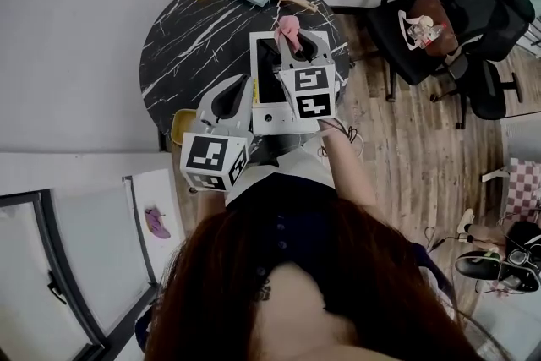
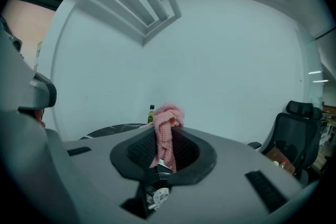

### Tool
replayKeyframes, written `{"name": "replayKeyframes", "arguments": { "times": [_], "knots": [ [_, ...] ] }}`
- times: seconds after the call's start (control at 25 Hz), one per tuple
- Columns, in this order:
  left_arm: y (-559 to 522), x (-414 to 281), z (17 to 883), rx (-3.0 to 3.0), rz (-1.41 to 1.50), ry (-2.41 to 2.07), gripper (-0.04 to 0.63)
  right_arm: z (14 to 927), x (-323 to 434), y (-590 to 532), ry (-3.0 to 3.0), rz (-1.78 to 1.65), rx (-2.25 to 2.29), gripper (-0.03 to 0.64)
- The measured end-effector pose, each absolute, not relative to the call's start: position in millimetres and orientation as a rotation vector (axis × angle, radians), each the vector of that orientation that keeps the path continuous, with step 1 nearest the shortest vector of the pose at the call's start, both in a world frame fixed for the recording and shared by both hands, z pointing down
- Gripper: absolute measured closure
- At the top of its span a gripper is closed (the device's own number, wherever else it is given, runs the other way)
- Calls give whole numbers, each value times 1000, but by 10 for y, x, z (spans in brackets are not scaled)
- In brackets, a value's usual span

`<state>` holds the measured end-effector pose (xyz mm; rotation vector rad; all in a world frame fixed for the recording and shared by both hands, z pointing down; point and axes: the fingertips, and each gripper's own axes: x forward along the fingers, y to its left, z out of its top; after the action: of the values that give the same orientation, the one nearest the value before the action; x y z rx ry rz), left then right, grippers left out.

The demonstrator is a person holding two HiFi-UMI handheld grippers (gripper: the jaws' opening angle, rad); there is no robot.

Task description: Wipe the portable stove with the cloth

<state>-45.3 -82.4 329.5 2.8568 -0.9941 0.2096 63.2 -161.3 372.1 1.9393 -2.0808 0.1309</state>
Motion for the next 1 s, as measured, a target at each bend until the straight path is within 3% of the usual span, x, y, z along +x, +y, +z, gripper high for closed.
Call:
{"name": "replayKeyframes", "arguments": {
  "times": [1.0],
  "knots": [
    [-507,-777,3328,2934,182,-936,584,3324,467,-557,-2066,40,2170,555]
  ]
}}
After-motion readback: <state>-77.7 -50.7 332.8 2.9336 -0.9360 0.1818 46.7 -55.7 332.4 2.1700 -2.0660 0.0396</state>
